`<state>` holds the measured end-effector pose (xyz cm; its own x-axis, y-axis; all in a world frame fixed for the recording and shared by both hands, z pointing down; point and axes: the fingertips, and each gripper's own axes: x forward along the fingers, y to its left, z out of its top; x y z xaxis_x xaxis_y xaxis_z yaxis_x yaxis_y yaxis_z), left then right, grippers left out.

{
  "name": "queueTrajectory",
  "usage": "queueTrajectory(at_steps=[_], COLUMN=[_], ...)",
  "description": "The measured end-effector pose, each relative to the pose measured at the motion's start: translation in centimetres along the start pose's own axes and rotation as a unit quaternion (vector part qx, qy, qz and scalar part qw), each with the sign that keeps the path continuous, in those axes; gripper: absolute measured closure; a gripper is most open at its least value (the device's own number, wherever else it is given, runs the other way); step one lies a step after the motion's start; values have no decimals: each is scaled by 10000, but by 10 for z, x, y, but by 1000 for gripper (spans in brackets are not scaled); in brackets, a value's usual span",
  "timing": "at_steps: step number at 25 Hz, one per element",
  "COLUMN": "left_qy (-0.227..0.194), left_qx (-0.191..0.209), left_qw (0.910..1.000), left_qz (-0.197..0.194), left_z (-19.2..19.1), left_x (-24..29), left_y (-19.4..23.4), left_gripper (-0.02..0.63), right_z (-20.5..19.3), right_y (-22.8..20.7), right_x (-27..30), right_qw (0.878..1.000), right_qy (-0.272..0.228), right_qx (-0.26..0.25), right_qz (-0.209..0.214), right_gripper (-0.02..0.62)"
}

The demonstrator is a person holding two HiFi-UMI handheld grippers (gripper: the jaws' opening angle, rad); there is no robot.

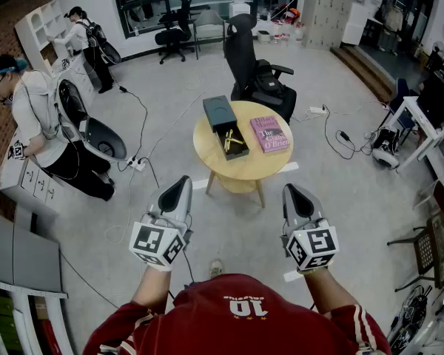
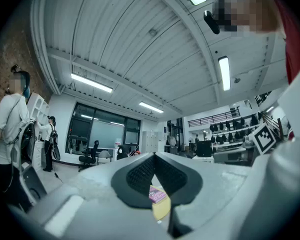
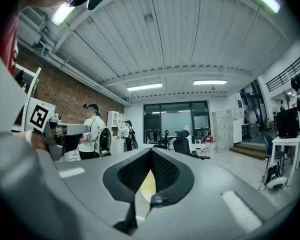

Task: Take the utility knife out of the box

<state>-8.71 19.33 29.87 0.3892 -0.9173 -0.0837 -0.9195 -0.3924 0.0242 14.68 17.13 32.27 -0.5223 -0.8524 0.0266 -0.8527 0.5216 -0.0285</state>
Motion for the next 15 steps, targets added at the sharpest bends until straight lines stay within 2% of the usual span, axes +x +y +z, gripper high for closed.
queueTrajectory(at_steps=[15], left_qy=[38], left_qx=[-65], left_qw=[10000], left_qz=[-22], left_z=[-7], left_x=[9], left_y=[14], left_gripper=[603], right_z=[0], right_y=[3], right_x=[16], right_qw=[9999], right_qy=[-101], right_qx=[-120], right_qz=[11], right_gripper=[595])
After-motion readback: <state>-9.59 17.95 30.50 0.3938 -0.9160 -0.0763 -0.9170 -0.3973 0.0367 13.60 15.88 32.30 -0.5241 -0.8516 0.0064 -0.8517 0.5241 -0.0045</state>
